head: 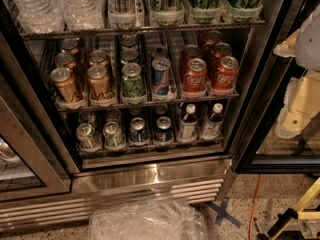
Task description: Pick green can from top shelf of fridge
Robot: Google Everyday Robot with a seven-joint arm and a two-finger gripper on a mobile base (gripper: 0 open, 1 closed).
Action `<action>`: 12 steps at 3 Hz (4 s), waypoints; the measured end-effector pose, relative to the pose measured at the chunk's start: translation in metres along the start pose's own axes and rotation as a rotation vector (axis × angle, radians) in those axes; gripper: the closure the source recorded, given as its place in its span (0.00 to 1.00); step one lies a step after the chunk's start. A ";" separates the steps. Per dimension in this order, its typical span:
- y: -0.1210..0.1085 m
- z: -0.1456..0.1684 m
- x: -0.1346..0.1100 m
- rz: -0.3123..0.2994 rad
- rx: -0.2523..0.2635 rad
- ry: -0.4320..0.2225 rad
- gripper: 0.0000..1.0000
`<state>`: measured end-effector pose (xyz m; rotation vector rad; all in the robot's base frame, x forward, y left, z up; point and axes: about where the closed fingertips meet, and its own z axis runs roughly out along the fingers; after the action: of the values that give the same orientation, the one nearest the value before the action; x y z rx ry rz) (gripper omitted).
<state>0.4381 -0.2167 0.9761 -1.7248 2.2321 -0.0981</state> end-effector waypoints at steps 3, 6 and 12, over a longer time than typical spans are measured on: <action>-0.034 -0.052 0.011 0.205 0.194 -0.143 0.00; -0.080 -0.120 0.000 0.407 0.406 -0.443 0.00; -0.021 -0.076 -0.120 0.394 0.388 -0.650 0.00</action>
Offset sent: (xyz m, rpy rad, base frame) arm 0.0100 -0.0090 0.0178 0.0337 -0.0848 -0.0890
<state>0.4621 -0.1179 1.0778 -0.9171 1.8525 0.1018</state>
